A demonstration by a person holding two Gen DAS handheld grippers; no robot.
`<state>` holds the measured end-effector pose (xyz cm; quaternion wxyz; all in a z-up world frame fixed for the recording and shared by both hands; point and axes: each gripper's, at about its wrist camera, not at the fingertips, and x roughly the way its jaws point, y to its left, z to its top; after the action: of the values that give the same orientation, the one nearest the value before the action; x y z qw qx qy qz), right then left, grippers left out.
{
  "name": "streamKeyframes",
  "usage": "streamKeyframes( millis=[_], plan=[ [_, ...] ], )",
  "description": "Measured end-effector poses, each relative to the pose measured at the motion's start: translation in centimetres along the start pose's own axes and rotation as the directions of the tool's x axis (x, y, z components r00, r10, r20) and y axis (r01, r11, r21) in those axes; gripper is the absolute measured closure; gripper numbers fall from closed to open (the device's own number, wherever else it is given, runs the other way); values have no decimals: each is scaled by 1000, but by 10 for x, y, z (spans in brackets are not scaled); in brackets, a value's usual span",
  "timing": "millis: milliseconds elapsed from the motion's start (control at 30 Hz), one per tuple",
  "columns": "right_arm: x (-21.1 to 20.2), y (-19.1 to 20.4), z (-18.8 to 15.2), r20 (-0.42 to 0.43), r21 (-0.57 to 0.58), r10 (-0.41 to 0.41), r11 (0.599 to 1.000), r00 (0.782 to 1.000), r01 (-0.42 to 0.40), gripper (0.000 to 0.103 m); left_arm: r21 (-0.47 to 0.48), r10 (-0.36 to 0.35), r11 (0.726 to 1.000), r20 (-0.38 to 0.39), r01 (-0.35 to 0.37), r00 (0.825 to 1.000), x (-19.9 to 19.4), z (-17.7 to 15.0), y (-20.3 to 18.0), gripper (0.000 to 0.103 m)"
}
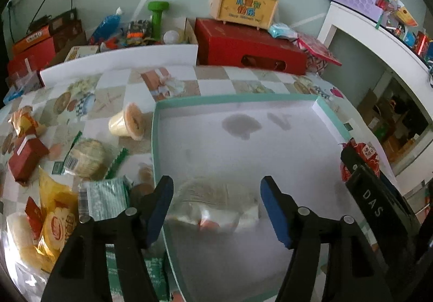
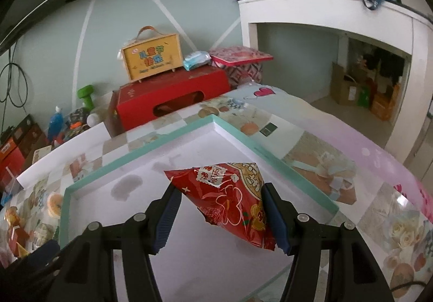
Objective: Organize snacks
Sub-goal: 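Carry the white pouch into the teal tray and release while the right gripper drops the red bag there, then grasp the clear-wrapped bun with the left gripper while the right gripper reaches toward the yellow bread packet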
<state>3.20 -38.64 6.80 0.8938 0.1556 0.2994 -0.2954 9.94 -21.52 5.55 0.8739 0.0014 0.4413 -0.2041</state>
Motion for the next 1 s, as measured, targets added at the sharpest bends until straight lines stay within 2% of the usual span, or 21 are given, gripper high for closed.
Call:
streamKeyframes(
  millis=[67, 167, 233, 300, 433, 467, 600, 800, 867, 1000],
  plan=[
    [1, -2, -1, -4, 3, 0, 1000, 1000, 0, 38, -8, 5, 1000, 9, -5, 1000, -2, 0, 1, 34],
    [1, -3, -1, -11, 8, 6, 1000, 1000, -6, 37, -12, -9, 1000, 20, 9, 1000, -9, -1, 4, 23],
    [1, -2, -1, -14, 7, 10, 1000, 1000, -10, 30, -20, -8, 1000, 32, 8, 999, -11, -1, 6, 16],
    [1, -1, -1, -15, 7, 17, 1000, 1000, -17, 14, -33, 14, 999, 56, -12, 998, -17, 0, 10, 7],
    [-1, 0, -1, -7, 8, 36, 999, 999, -36, 5, -64, 76, 996, 116, -69, 990, -29, 3, 21, 1],
    [-1, 1, -1, -9, 6, 40, 999, 999, -40, 0, -73, 93, 994, 126, -84, 988, -31, 3, 25, 1],
    [-1, 4, -1, -19, -10, 69, 998, 997, -69, 0, -98, 163, 984, 144, -150, 976, -38, 2, 40, 0],
    [-9, 7, 1, 8, -6, 139, 990, 990, -139, 0, -165, 280, 954, 180, -252, 943, -56, -2, 74, 0],
    [-13, 11, 1, 29, -22, 150, 989, 988, -149, 0, -191, 334, 935, 192, -299, 923, -64, -3, 88, 0],
    [-17, 20, -1, 49, -76, 114, 991, 992, -110, 0, -207, 426, 897, 171, -391, 888, -75, -5, 112, 0]
  ],
)
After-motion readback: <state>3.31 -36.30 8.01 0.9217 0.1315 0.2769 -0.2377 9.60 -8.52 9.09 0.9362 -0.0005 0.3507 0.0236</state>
